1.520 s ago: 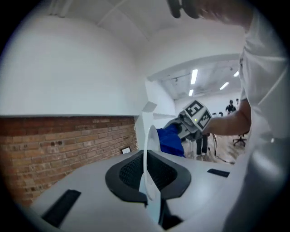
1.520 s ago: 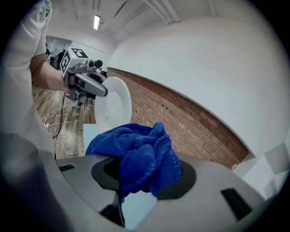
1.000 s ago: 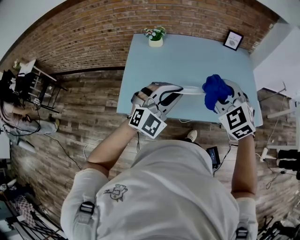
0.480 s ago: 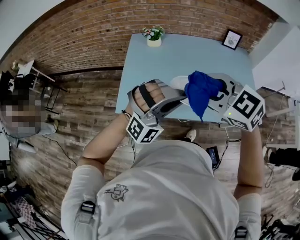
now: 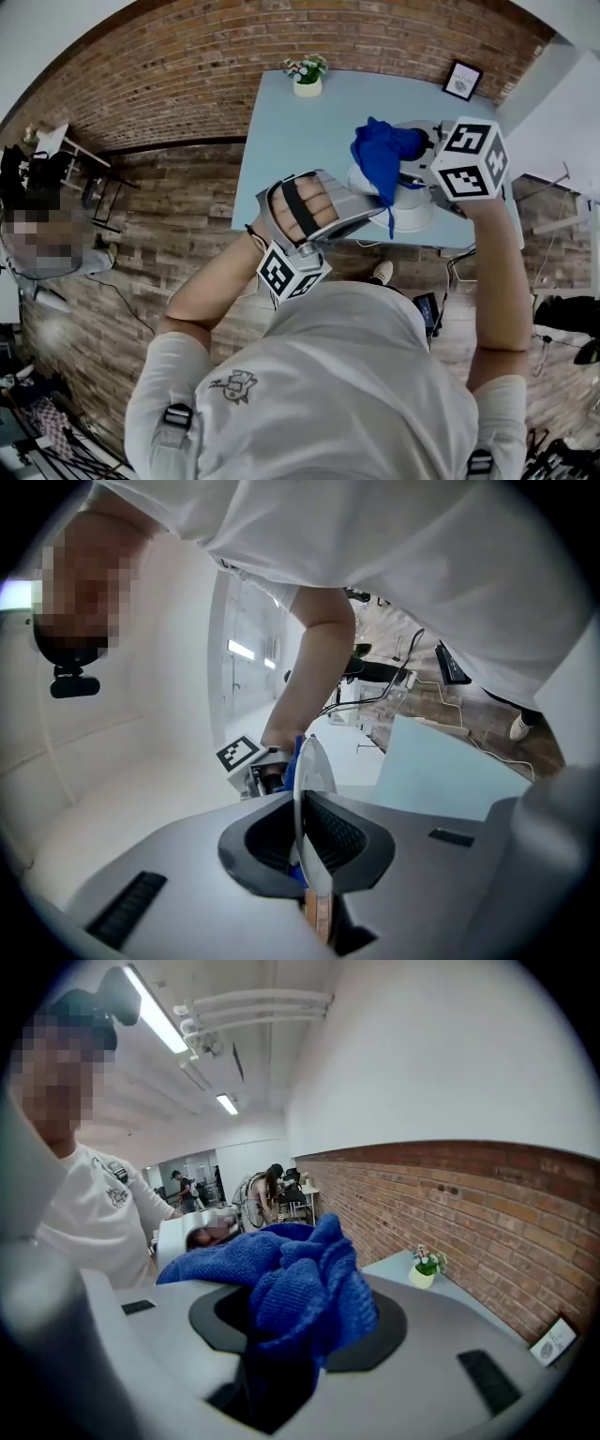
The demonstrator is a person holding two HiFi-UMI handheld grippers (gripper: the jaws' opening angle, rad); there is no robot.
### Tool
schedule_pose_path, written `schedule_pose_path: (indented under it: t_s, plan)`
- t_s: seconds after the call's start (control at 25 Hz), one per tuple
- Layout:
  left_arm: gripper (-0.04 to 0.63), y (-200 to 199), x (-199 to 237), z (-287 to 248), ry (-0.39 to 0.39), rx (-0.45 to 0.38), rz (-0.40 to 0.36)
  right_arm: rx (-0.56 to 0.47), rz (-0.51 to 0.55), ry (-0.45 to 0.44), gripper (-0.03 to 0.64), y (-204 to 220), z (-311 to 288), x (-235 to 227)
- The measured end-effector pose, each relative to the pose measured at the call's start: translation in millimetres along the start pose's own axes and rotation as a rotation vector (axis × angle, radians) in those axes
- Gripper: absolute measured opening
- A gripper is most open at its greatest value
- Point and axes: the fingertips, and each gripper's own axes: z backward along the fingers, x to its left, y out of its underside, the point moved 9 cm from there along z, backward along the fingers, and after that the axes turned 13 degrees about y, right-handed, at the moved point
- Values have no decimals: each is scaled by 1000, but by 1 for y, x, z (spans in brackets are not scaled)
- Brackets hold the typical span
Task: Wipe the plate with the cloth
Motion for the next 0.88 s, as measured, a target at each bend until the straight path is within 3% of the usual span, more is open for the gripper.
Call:
schedule_pose_path:
  t_s: [0.24,0.4,0.72,0.88]
  plan:
    - [21,18,3,9,-14,35,11,2,-114,52,164,22,16,-34]
    - [21,34,-3,9,-12,82,45,-51,-178,20,164,41,39,-24]
    - [21,45,-1,1,15,76,49,-50,-39,-14,164,10,36,30]
    - [21,42,4,-2,5,73,43,-31,2,-37,164,-8,30,33]
